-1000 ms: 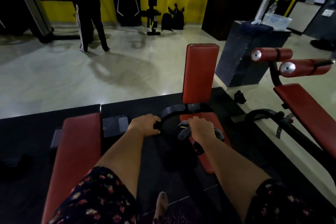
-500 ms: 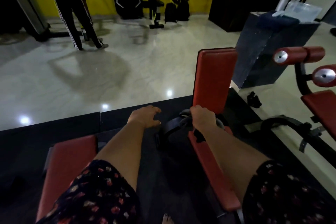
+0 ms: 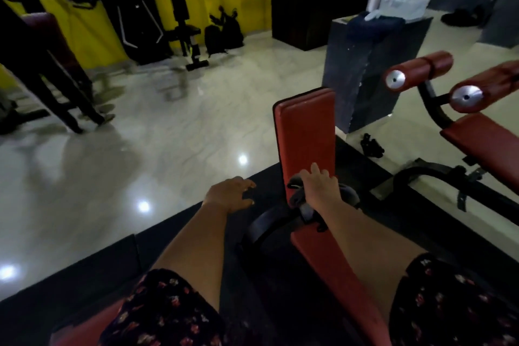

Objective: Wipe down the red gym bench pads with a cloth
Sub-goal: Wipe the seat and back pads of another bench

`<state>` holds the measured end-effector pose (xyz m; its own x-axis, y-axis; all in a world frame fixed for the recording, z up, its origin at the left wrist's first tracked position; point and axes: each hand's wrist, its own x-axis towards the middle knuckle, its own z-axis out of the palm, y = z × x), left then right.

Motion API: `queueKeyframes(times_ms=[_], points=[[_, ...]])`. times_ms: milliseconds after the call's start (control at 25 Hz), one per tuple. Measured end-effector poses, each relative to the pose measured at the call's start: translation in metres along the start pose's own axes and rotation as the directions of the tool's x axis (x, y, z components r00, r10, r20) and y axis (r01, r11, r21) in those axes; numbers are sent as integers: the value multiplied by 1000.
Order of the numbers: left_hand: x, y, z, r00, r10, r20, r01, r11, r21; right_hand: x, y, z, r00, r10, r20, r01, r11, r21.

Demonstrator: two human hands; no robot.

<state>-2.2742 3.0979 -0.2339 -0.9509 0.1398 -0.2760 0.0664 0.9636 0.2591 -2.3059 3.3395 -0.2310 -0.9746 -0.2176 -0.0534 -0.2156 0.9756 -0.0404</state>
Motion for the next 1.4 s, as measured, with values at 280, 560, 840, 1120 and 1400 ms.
queueKeyframes(times_ms=[280, 560, 840, 1120, 1400], points=[[129, -13, -56, 980, 194, -54, -189, 978, 90, 94, 15, -8, 978, 210, -16, -209, 976, 54], [226, -2, -92, 900, 324, -291, -279, 942, 186, 155, 37, -20, 906, 414, -89, -375, 882, 285], [300, 26, -95, 919, 346, -191, -297, 923, 245, 227, 84, -31, 856, 482, -186, -359, 815, 455], [358, 26, -117, 920, 390, -44, -327, 822, 466, 285, 118, -29, 853, 440, -281, -249, 816, 521], [379, 16, -117, 881, 465, 85, -457, 794, 401, 328, 106, -2, 895, 381, -231, -212, 821, 531]])
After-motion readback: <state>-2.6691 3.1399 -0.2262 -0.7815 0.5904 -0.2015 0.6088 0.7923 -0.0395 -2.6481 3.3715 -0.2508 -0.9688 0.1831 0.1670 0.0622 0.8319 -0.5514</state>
